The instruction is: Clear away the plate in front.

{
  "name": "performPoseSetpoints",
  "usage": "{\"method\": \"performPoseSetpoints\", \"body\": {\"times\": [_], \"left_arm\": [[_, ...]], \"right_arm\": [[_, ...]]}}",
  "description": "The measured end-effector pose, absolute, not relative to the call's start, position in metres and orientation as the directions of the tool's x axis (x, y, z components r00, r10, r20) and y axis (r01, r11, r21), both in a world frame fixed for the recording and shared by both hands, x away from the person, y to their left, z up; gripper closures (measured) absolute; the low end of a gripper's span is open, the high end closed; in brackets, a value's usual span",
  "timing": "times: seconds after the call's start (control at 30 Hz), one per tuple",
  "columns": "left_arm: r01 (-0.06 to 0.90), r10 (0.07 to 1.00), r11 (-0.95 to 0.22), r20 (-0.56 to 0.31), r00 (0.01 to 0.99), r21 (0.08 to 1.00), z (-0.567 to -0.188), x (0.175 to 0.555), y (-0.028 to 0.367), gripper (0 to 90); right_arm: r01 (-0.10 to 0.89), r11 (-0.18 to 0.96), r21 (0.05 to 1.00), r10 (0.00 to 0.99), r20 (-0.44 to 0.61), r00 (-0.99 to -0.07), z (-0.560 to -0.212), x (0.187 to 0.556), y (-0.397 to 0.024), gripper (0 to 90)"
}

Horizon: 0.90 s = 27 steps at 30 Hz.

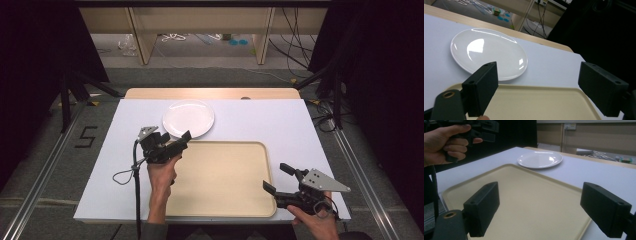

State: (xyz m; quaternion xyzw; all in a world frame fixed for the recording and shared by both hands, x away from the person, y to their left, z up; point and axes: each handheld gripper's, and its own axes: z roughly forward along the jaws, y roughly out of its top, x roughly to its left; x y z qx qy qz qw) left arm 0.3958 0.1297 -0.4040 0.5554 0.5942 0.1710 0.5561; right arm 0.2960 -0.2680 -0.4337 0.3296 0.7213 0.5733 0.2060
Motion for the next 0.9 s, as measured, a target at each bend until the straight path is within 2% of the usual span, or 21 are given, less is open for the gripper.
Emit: {"method": "performPoseSetpoints", "body": {"times": [0.23,0.33,0.47,0.7,0.9], "left_arm": [[0.480,0.859,0.331,-0.470,0.204,0.812,-0.405,0.419,0.130,16.1],[0.501,0.846,0.351,-0.497,0.191,0.791,-0.407,0.429,0.131,16.1],[0.526,0.857,0.330,-0.483,0.181,0.784,-0.412,0.442,0.127,16.1],[0.561,0.864,0.356,-0.491,0.106,0.747,-0.428,0.475,0.132,16.2],[0.610,0.811,0.437,-0.583,0.051,0.661,-0.448,0.497,0.156,16.4]], "right_arm": [[0.241,0.129,0.962,0.712,0.080,-0.697,-0.434,0.296,-0.267,16.5],[0.244,0.127,0.961,0.711,0.084,-0.698,-0.434,0.296,-0.267,16.5],[0.247,0.104,0.963,0.709,0.102,-0.698,-0.435,0.296,-0.265,16.5],[0.226,0.122,0.966,0.702,0.077,-0.708,-0.435,0.296,-0.265,16.5],[0.240,0.147,0.959,0.696,0.072,-0.715,-0.434,0.296,-0.266,16.5]]}}
